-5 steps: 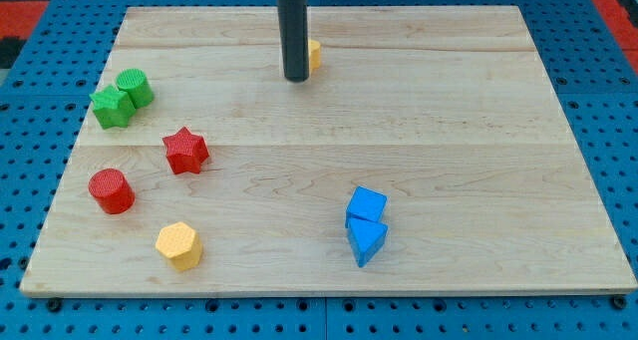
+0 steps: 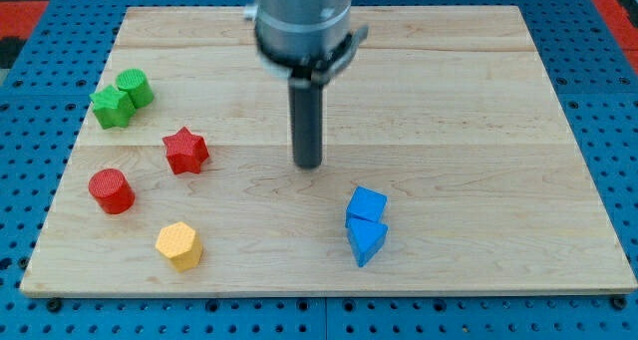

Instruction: Push the yellow hexagon slightly top

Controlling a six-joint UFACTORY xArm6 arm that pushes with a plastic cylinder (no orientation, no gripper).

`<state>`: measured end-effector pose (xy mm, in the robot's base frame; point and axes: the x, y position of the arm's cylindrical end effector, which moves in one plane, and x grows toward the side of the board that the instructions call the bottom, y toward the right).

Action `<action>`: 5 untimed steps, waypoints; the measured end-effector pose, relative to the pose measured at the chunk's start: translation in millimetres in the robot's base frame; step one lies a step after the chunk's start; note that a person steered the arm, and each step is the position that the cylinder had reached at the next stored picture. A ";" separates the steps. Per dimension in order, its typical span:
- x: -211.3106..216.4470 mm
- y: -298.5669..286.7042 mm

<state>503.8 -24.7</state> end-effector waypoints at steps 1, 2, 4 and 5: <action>75.5 -34.5; 112.5 -92.4; 112.6 -145.0; 95.0 -74.0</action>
<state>598.7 -98.7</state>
